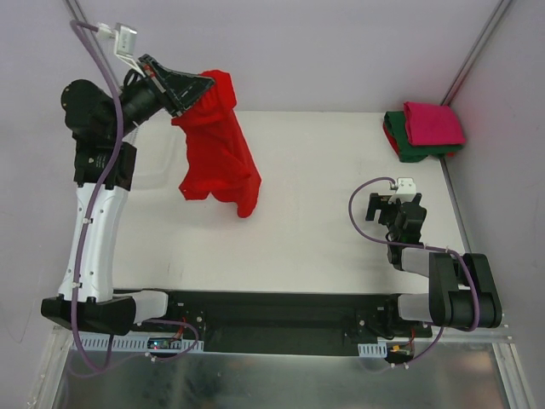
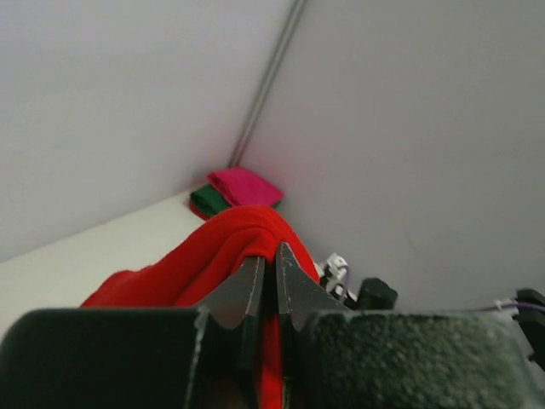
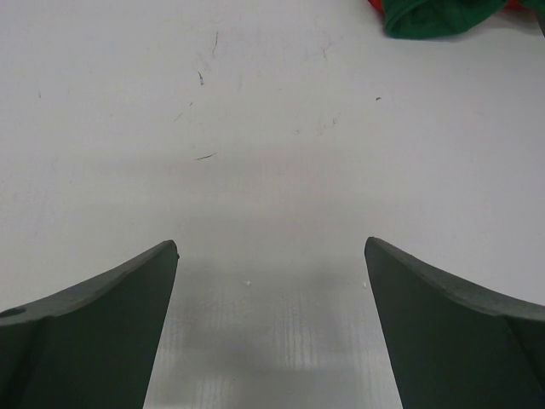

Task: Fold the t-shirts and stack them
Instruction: Move the tshirt to the center of the board

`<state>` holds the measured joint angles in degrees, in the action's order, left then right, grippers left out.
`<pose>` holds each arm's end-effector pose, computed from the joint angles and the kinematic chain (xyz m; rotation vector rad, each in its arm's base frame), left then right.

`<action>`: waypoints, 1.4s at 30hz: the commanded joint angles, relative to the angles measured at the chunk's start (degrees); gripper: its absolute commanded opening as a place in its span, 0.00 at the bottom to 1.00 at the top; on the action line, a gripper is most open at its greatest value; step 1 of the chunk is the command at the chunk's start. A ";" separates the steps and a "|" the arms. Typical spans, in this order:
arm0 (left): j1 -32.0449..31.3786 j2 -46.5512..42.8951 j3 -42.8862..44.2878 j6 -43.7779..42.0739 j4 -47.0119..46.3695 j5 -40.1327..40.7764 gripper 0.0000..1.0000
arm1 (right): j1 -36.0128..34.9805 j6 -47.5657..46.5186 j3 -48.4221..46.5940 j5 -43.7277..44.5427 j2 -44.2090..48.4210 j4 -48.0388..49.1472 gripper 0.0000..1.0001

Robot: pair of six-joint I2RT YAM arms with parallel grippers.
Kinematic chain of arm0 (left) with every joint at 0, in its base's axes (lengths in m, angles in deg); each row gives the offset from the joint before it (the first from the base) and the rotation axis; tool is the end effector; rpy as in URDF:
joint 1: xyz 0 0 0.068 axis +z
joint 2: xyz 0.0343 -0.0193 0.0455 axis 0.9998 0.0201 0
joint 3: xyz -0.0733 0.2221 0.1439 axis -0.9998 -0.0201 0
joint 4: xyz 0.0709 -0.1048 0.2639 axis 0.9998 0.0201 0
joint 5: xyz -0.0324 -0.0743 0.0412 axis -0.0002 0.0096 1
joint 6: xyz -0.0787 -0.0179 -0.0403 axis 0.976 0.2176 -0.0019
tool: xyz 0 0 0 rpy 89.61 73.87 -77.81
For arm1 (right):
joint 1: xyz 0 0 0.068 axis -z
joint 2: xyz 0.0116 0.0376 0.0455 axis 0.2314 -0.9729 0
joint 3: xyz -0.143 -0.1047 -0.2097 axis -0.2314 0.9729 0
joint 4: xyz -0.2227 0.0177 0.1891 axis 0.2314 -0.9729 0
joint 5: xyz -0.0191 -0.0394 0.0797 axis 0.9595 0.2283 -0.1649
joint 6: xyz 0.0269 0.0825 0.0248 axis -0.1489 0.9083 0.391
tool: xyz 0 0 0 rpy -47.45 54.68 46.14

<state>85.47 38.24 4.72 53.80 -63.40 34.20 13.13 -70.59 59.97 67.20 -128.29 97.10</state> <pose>0.2774 -0.0729 0.5929 0.3925 1.2033 -1.0324 0.2918 0.0005 0.1253 -0.2797 1.7405 -0.2400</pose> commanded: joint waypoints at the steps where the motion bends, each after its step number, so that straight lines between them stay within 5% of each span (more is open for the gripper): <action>1: -5.92 -0.16 -0.91 -0.85 -1.09 -6.86 0.00 | -0.19 -0.33 -0.74 -1.00 -0.08 2.26 0.96; 11: -13.14 -6.48 -14.44 -2.01 5.41 -9.14 0.00 | -0.28 -0.24 -0.74 -1.00 -0.08 2.26 0.96; 18: -13.41 -16.41 -26.92 -2.09 11.12 -10.20 0.00 | -0.19 -0.24 -0.74 -1.00 -0.08 2.26 0.96; 28: -13.50 -22.31 -33.70 -1.92 13.59 -10.46 0.00 | -0.54 -0.33 -0.75 -0.91 0.09 2.17 0.96; 30: -13.50 -22.05 -34.14 -2.09 13.77 -10.81 0.00 | -1.85 0.37 -0.66 7.84 0.61 2.17 0.96; 37: -13.50 -22.05 -34.94 -3.50 14.73 -11.78 0.00 | -8.44 -0.86 -15.94 21.67 8.43 -28.39 0.96; 42: -13.50 -23.01 -35.64 -3.94 15.70 -12.57 0.00 | -8.98 10.12 -27.17 14.60 15.20 -46.91 0.96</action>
<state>72.64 16.66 -30.75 51.62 -46.86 24.54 4.61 -68.19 41.52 83.33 -118.04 67.20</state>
